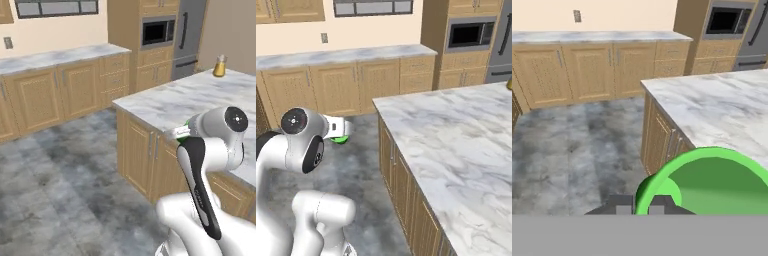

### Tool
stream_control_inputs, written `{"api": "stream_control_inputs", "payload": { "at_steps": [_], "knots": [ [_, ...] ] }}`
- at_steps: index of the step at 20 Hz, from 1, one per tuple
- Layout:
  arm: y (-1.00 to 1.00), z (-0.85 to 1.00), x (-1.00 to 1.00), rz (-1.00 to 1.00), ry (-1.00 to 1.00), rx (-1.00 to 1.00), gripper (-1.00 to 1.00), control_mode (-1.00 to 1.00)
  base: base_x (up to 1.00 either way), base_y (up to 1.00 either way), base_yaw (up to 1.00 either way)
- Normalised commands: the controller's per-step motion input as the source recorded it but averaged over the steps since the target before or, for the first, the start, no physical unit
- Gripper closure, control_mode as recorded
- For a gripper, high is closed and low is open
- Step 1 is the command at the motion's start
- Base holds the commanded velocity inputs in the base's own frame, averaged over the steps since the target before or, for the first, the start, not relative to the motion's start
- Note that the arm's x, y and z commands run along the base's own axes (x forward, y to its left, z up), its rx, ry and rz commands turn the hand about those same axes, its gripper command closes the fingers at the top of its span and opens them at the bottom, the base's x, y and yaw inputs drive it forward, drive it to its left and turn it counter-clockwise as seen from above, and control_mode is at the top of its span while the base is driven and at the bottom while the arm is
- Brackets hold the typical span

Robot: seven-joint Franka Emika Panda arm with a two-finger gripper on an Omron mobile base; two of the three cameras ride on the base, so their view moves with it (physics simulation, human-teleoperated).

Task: Place the pitcher and cup on the dining counter for serving.

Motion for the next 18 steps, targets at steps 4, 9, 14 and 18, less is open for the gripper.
{"api": "stream_control_inputs", "payload": {
  "at_steps": [4, 9, 14, 18],
  "knots": [
    [0.00, 0.00, 0.00, 0.00, 0.00, 0.00, 1.00, 1.00, 1.00, 0.50, -0.38],
    [0.00, 0.00, 0.00, 0.00, 0.00, 0.00, 1.00, 1.00, 1.00, 0.67, -0.42],
    [0.00, 0.00, 0.00, 0.00, 0.00, 0.00, 1.00, 1.00, 1.00, 0.87, -0.47],
    [0.00, 0.00, 0.00, 0.00, 0.00, 0.00, 1.00, 1.00, 1.00, 0.98, -0.51]
  ]
}}
